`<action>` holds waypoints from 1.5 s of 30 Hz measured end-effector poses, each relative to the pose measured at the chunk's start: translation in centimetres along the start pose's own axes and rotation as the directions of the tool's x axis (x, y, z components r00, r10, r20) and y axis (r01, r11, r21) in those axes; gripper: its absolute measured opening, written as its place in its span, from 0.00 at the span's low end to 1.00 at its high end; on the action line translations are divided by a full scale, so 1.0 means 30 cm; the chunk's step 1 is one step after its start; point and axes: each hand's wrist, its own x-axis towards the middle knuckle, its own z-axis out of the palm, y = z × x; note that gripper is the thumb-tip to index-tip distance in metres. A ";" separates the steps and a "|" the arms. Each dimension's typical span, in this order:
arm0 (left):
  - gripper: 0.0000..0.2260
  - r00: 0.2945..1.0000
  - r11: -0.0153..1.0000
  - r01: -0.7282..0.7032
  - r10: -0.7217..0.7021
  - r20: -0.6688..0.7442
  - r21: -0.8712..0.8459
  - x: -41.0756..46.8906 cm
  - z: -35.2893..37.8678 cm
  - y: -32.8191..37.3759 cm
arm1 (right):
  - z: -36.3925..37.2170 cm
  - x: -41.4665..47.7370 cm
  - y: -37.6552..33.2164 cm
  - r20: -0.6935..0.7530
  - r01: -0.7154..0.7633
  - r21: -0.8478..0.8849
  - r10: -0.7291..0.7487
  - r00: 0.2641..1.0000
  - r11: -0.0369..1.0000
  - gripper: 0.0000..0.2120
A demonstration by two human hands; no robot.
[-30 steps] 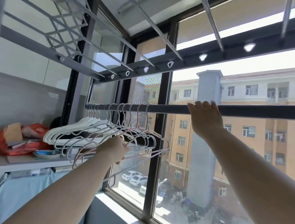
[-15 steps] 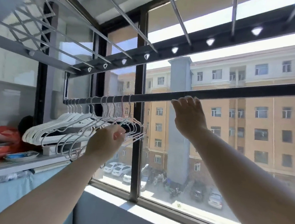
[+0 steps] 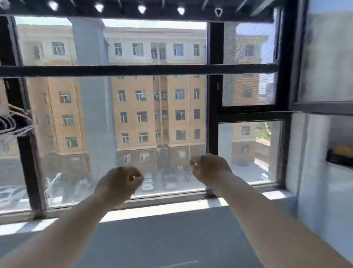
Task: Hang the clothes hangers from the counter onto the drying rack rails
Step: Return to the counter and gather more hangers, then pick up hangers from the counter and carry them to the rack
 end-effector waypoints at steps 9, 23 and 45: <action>0.10 0.958 0.978 -0.095 0.140 0.249 -0.184 0.007 0.401 0.505 | -0.043 -0.496 0.691 0.132 -0.511 0.067 0.500 0.856 0.857 0.12; 0.14 0.768 0.902 -0.219 0.394 0.505 -0.371 -0.116 1.111 1.556 | -0.190 -1.222 1.617 0.094 -0.835 -0.001 0.831 0.548 0.550 0.13; 0.14 0.572 0.800 -0.372 0.597 0.562 -0.470 0.177 1.983 2.752 | -0.107 -1.418 2.695 -0.183 -0.951 -0.153 0.938 0.294 0.268 0.16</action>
